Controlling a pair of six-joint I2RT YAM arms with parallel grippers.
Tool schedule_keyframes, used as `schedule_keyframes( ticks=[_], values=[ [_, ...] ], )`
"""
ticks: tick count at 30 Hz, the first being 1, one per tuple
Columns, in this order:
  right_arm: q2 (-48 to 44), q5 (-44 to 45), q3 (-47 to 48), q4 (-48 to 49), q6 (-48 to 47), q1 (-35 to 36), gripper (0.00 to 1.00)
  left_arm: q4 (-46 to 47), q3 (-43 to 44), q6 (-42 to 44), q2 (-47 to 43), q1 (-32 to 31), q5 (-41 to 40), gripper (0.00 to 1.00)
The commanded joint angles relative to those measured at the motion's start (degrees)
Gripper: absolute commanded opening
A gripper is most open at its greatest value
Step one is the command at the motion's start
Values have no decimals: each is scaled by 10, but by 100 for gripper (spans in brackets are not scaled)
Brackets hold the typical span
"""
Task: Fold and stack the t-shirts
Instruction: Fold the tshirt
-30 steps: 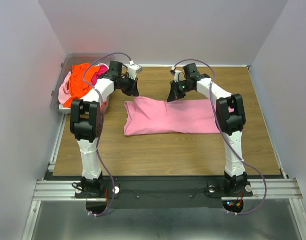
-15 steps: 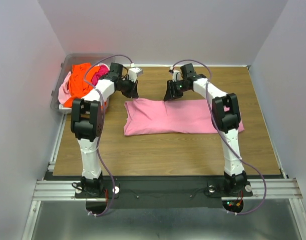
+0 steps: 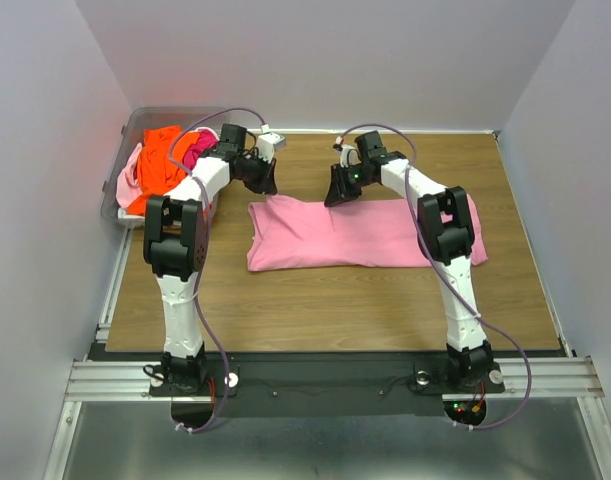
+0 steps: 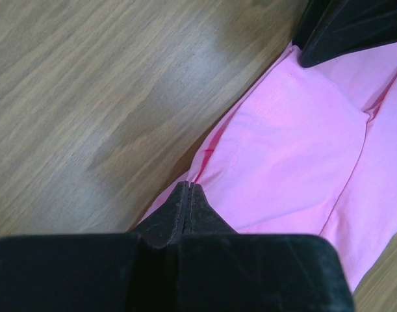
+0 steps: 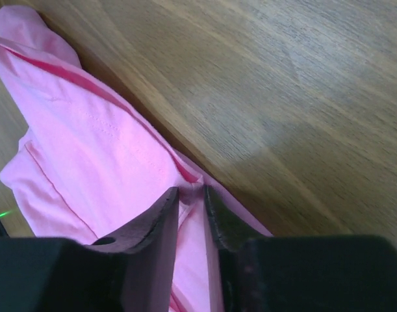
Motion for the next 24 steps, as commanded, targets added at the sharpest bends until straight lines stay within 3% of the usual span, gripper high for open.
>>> schedule_keyframes(
  ticks=[1,6,16,24],
  values=[
    [-11,-25,23,25,-2,5,26,-3,27,4,2,3,7,0],
    [-35,-41,2,33,-15,5,1,-3,28,10,1,3,1,0],
    [-87,-48,-48,56,-43,4,1,15,17,19,-11,3,-7,0],
    [-147,-71,-103,54,-107,6,1,120,-110,55,-88,5,-3,0]
  ],
)
